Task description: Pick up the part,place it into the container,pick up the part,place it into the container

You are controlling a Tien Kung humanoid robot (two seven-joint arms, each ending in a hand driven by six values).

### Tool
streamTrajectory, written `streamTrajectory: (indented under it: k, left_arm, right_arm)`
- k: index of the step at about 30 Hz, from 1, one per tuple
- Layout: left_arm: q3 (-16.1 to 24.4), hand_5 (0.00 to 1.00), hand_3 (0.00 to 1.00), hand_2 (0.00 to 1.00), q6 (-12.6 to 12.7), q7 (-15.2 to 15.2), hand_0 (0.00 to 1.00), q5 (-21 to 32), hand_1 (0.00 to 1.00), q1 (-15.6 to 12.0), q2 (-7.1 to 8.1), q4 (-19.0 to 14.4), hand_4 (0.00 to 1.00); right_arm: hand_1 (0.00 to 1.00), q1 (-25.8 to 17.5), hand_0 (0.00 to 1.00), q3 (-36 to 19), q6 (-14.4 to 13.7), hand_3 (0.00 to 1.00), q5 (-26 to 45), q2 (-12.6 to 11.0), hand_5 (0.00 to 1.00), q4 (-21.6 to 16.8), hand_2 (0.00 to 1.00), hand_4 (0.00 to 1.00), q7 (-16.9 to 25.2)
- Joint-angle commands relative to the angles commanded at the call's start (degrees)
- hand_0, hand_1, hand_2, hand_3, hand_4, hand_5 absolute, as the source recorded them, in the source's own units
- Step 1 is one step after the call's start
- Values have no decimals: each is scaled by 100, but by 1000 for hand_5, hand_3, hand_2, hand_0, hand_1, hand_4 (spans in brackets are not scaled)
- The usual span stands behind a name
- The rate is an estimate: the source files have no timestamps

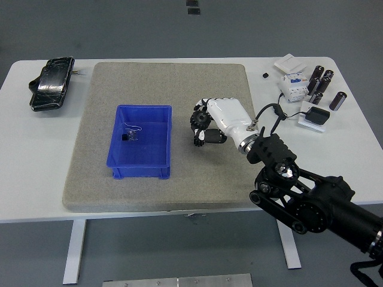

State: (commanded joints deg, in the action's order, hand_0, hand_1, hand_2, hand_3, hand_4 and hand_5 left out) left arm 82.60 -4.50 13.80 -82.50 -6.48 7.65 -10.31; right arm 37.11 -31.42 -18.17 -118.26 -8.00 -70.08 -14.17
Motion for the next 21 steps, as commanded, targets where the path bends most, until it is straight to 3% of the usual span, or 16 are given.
streamTrajectory:
  k: [6, 7, 12, 13, 18, 19, 21]
  left_arm:
    - [-2, 613, 636, 613, 1, 9, 674, -1, 646, -3, 2, 0, 708]
    - [0, 621, 637, 613, 2, 11, 674, -2, 645, -4, 2, 0, 707]
    - [0, 621, 637, 613, 4, 19, 674, -3, 645, -10, 9, 0, 707]
    - [2, 623, 637, 614, 4, 19, 674, -5, 646, -10, 12, 0, 707]
    - [0, 623, 637, 614, 1, 17, 674, -10, 646, -1, 13, 0, 707]
    - [0, 625, 637, 614, -1, 19, 674, -14, 645, 0, 12, 0, 709]
    - [-9, 625, 637, 614, -1, 19, 674, -7, 645, 0, 11, 0, 709]
  right_arm:
    - [500, 145, 438, 526, -158, 538, 94, 258, 2, -194, 482, 564, 88]
    - [540, 184, 567, 666, -186, 564, 146, 297, 2, -201, 531, 563, 119]
    - [540, 299, 567, 1011, -133, 564, 225, 396, 2, -127, 531, 563, 145]
    - [855, 323, 883, 1063, -105, 699, 227, 419, 303, -94, 817, 489, 140]
    - [855, 362, 883, 1116, -83, 699, 221, 484, 303, 54, 817, 489, 124]
    - [911, 366, 982, 1103, -93, 772, 222, 492, 305, 86, 877, 553, 127]
    - [911, 368, 982, 1069, -114, 772, 224, 503, 305, 132, 877, 553, 132]
